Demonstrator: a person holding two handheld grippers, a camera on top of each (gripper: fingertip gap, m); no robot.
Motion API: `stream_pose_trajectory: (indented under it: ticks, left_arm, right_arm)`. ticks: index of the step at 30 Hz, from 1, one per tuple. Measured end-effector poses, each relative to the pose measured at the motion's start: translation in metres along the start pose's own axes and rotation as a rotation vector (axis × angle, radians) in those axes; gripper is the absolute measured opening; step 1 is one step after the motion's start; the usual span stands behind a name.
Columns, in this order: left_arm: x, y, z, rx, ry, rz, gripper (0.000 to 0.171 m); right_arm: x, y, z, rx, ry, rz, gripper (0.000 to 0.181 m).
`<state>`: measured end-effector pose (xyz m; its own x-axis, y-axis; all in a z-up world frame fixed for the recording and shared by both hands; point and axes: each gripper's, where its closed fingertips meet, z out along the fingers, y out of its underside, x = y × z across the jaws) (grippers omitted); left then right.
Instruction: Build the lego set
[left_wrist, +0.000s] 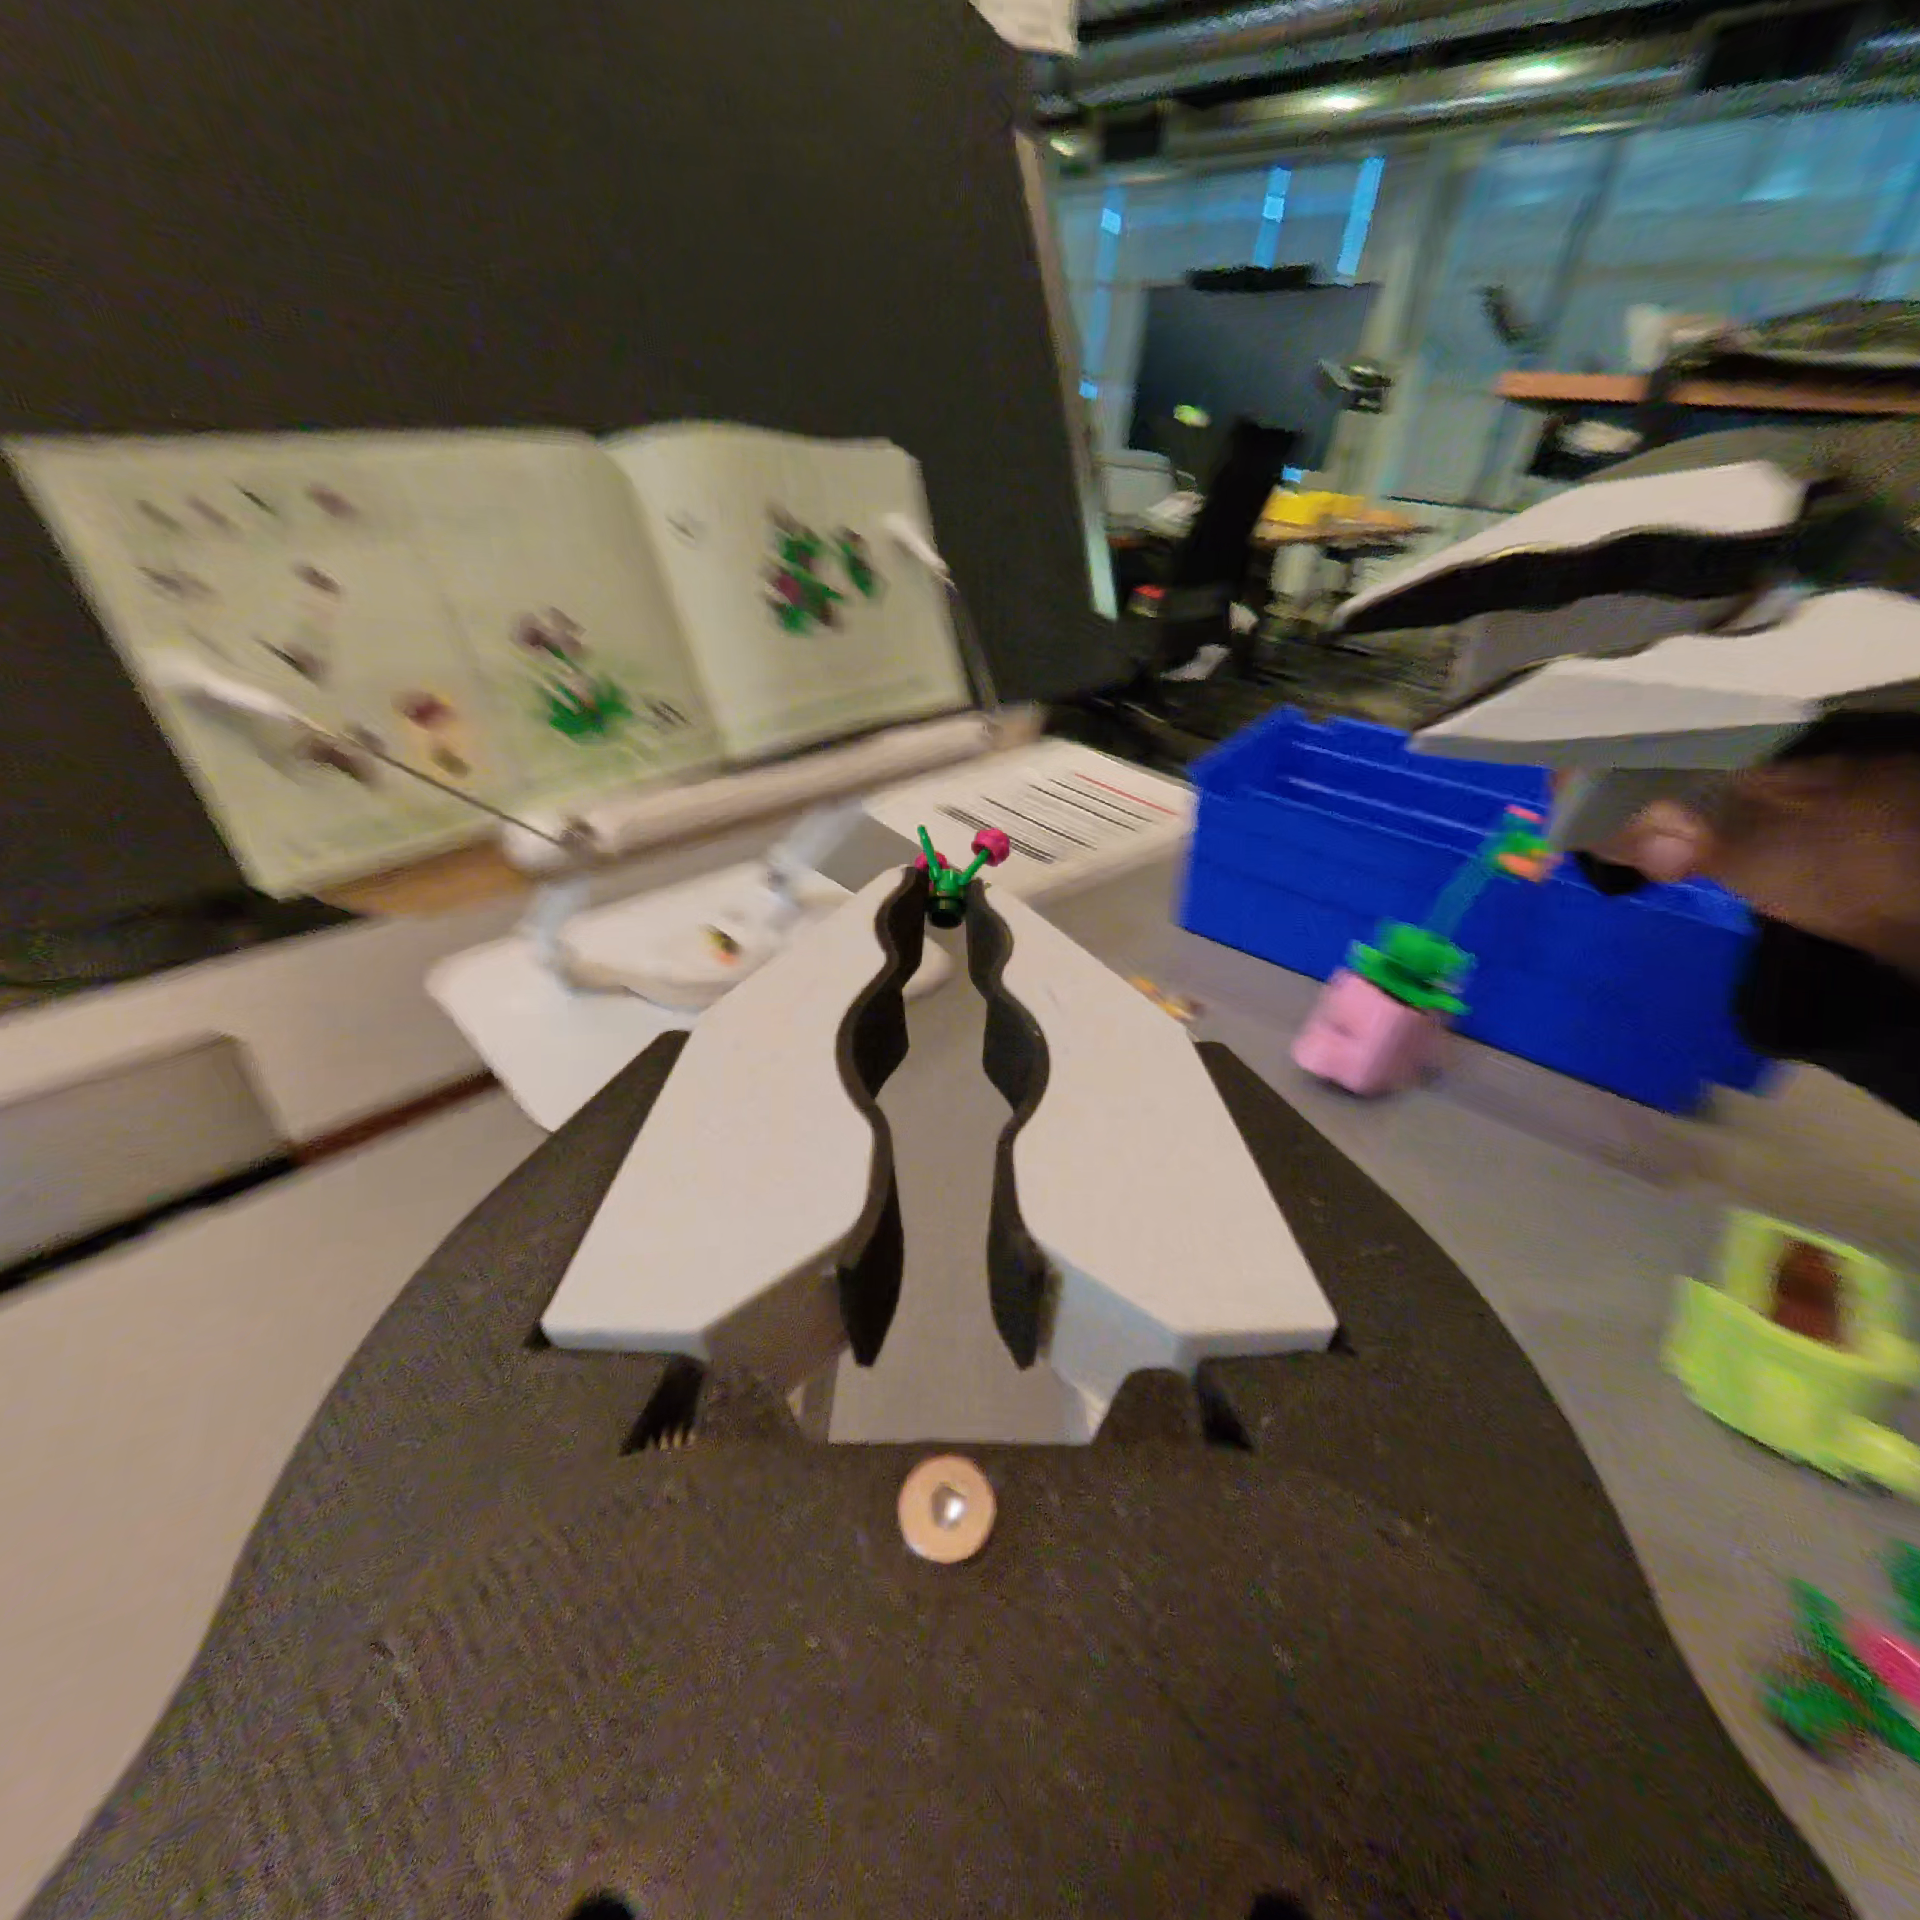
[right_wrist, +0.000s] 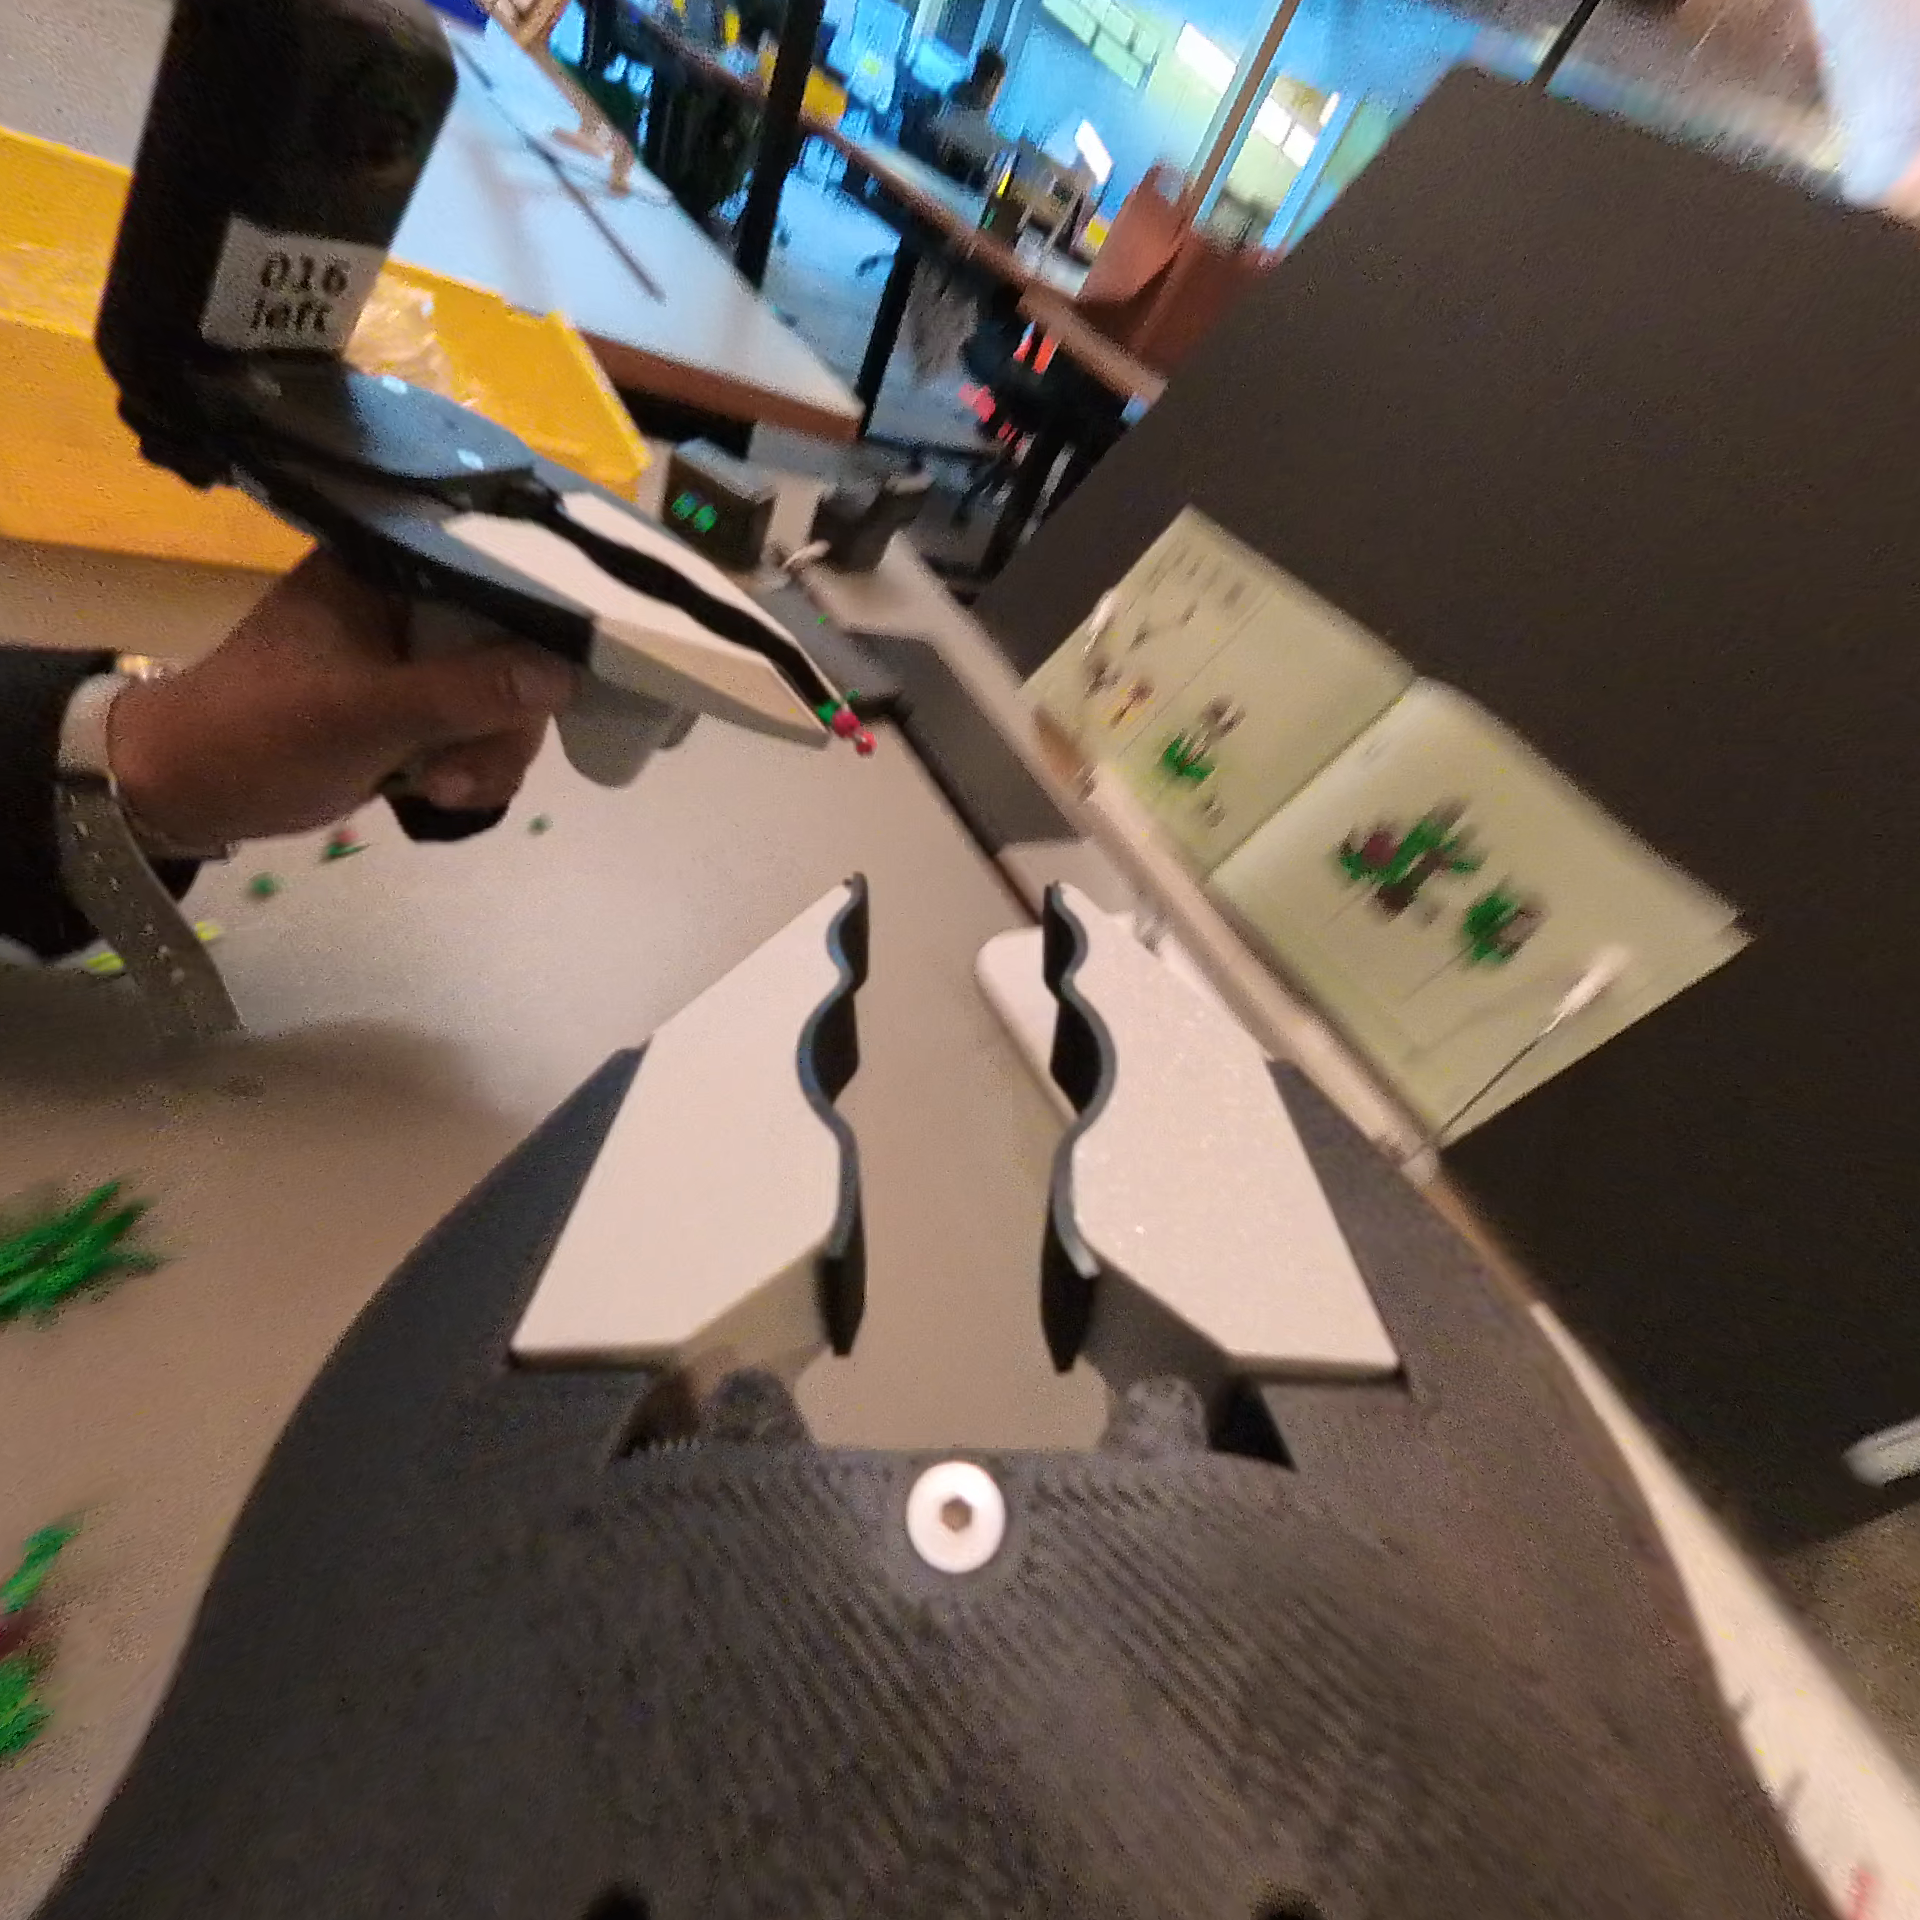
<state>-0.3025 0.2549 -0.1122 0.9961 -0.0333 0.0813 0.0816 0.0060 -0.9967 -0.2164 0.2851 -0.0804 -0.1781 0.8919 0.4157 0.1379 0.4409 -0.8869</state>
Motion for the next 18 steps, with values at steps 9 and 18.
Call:
stream_pose_trajectory:
  ticks: [9,18]
  left_arm:
    - [-0.110,-0.049,0.051,0.177,-0.266,0.012,0.005]
    - [-0.160,-0.041,0.036,0.272,-0.360,-0.052,0.005]
  right_arm:
    - [0.092,-0.021,0.143,-0.053,0.235,-0.103,0.079]
    - [0.105,0.021,0.230,-0.167,0.347,-0.413,0.075]
